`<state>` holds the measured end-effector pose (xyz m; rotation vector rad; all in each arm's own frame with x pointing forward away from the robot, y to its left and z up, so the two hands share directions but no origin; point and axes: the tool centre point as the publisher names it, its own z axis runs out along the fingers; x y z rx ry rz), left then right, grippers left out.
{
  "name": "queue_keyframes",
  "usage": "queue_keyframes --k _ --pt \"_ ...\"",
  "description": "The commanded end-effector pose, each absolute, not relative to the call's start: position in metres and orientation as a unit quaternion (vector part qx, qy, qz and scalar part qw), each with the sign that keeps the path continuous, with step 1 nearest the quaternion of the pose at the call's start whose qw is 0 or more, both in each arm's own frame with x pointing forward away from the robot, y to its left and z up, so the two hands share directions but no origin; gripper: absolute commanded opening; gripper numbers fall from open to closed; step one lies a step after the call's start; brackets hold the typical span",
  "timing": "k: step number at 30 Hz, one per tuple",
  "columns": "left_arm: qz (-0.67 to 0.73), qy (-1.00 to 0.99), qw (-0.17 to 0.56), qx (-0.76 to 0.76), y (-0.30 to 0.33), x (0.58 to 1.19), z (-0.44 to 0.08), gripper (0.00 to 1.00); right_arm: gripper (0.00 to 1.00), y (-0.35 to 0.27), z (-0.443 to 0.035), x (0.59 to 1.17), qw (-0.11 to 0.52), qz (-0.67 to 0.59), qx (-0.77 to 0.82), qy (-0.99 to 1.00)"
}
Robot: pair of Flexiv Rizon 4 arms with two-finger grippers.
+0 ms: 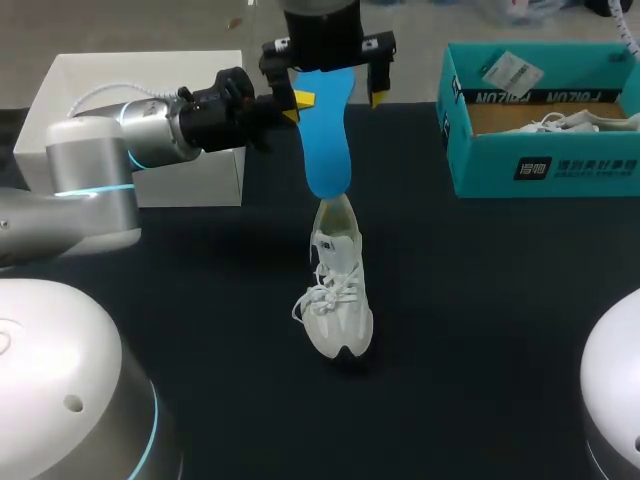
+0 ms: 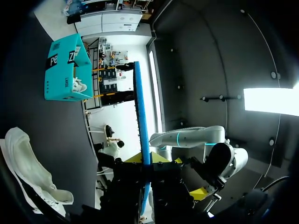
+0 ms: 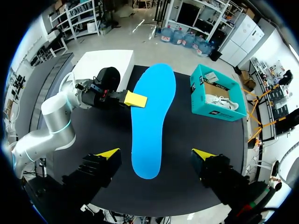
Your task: Take the shoe out of the shoebox, open the shoe tongue, remove and reinsert the insole, then place the shoe into the shoebox
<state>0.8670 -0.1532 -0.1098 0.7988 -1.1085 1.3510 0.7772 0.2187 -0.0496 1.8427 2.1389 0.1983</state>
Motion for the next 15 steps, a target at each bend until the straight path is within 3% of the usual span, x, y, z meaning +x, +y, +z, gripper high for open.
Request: queue_keyframes --k 1,4,10,15 --pt "0.577 -0.473 0.573 0.340 -0.153 0.867 -0.111 0.00 1.00 0.219 -0.050 0.778 0.154 0.068 0.643 0.747" --pt "0.577 -0.473 0.573 0.340 -0.153 0.867 -0.111 0.00 1.00 0.219 -0.050 0.778 0.154 0.068 0.643 0.747" --pt "0.577 -0.473 0.573 0.340 -0.153 0.867 -0.111 0.00 1.00 0.205 -0.043 0.793 0.026 0.163 0.648 0.743" --pt "0.577 -0.473 0.573 0.340 -0.153 0.867 -0.111 0.00 1.00 0.199 -0.040 0.799 -0.001 0.219 0.632 0.743"
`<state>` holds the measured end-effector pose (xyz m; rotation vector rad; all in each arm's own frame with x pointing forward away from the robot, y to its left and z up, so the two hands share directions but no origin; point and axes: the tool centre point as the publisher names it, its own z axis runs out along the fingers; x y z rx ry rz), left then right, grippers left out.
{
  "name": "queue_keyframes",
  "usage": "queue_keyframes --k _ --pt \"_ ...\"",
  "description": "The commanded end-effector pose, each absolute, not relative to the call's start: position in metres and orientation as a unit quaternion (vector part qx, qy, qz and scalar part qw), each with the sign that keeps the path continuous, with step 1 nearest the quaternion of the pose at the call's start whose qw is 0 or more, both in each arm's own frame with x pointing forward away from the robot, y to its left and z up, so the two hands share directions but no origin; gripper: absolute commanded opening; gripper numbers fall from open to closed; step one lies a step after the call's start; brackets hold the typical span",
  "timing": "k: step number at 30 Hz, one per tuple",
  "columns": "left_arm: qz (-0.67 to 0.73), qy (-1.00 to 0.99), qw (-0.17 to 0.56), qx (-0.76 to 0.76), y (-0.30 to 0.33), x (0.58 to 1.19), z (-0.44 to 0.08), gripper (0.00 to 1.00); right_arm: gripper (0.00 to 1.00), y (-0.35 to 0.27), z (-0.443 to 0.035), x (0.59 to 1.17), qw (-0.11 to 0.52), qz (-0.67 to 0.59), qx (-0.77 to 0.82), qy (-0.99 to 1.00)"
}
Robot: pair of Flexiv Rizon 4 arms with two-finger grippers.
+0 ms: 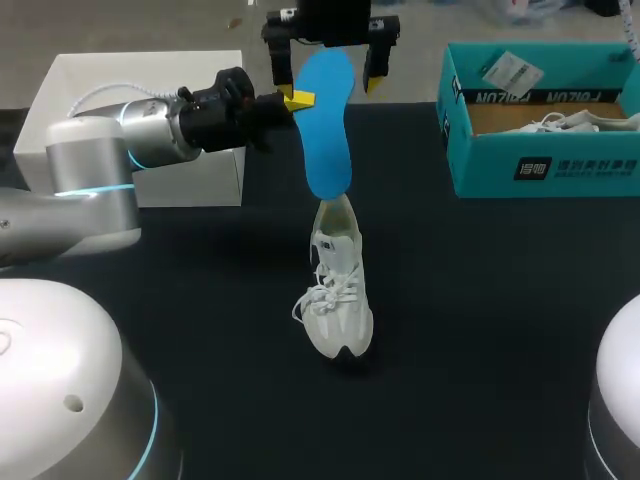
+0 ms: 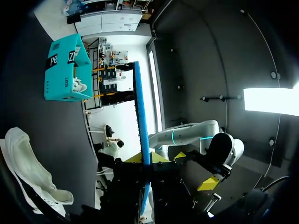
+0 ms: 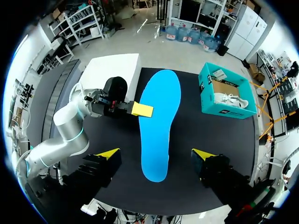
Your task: Take the shoe out of the shoebox, open the shoe tongue, remove and reinsert the insole, then place the shoe into the shoebox
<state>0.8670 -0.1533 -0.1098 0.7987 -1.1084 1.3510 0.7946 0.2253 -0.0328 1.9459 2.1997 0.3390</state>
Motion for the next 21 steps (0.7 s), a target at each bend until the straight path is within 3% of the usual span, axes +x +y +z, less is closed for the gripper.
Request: queue_keyframes --k 1,8,21 --pt "0.577 -0.473 0.573 0.340 -0.153 0.867 -0.111 0.00 1.00 0.197 -0.039 0.799 -0.011 0.230 0.627 0.744" --pt "0.577 -0.473 0.573 0.340 -0.153 0.867 -0.111 0.00 1.00 0.182 -0.040 0.799 -0.214 0.340 0.521 0.753" --pt "0.577 -0.473 0.573 0.340 -0.153 0.867 -0.111 0.00 1.00 0.182 -0.040 0.799 -0.214 0.340 0.521 0.753"
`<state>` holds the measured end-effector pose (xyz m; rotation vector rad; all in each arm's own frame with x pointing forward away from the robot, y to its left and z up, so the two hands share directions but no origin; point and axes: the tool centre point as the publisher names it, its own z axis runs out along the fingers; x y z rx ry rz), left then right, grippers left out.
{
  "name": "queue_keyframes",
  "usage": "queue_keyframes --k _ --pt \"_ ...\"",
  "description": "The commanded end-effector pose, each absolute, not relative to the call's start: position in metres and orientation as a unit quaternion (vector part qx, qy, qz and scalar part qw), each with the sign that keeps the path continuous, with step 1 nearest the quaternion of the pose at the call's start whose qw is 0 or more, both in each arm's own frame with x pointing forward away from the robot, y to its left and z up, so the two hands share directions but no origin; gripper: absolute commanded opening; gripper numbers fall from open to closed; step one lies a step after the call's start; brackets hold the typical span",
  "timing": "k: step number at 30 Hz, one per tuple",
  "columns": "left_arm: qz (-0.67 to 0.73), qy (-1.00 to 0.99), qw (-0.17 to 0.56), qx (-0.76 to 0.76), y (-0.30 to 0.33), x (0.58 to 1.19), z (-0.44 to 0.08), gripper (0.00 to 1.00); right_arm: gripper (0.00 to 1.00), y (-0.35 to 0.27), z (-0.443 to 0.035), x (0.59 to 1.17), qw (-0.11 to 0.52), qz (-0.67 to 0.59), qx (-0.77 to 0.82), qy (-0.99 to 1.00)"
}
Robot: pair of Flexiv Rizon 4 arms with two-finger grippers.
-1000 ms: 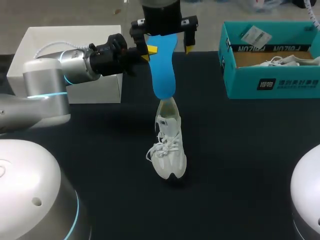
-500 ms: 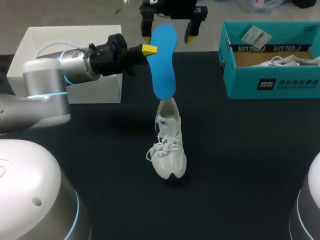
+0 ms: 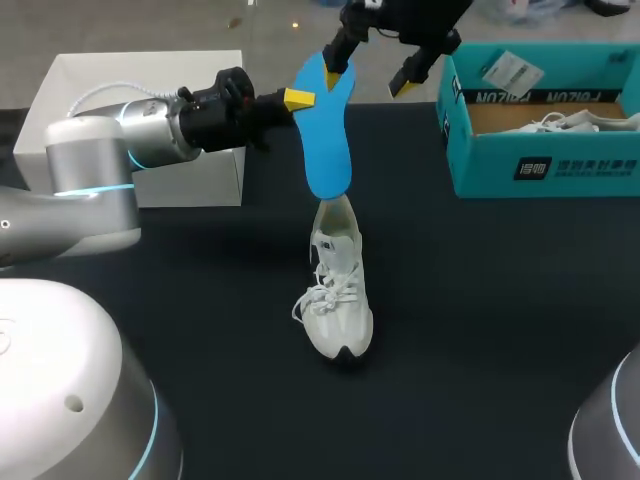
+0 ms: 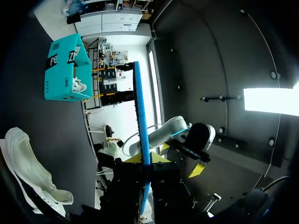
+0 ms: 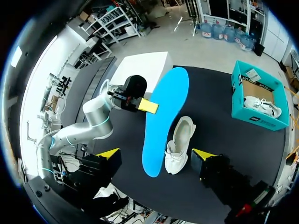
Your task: Take the shoe out of the shoebox, open the shoe tongue, remove and reinsert the insole, then place the shoe into the shoebox
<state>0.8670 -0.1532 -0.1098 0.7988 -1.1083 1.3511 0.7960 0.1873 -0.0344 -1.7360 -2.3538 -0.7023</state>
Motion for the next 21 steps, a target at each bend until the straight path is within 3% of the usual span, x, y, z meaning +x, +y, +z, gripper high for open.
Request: queue_keyframes --k 1,2,5,13,21 --pt "0.577 -0.473 0.573 0.340 -0.153 0.867 -0.111 0.00 1.00 0.182 -0.040 0.799 0.214 -0.340 -0.521 -0.753" --pt "0.577 -0.473 0.573 0.340 -0.153 0.867 -0.111 0.00 1.00 0.182 -0.040 0.799 0.214 -0.340 -0.521 -0.753" --pt "0.577 -0.473 0.573 0.340 -0.153 0.867 -0.111 0.00 1.00 0.185 -0.046 0.801 0.303 -0.419 -0.500 -0.695" --pt "0.577 -0.473 0.573 0.340 -0.153 0.867 -0.111 0.00 1.00 0.178 -0.066 0.809 0.390 -0.537 -0.449 -0.599" --pt "0.577 -0.473 0.573 0.340 -0.153 0.867 -0.111 0.00 1.00 0.175 -0.076 0.811 0.405 -0.525 -0.436 -0.608"
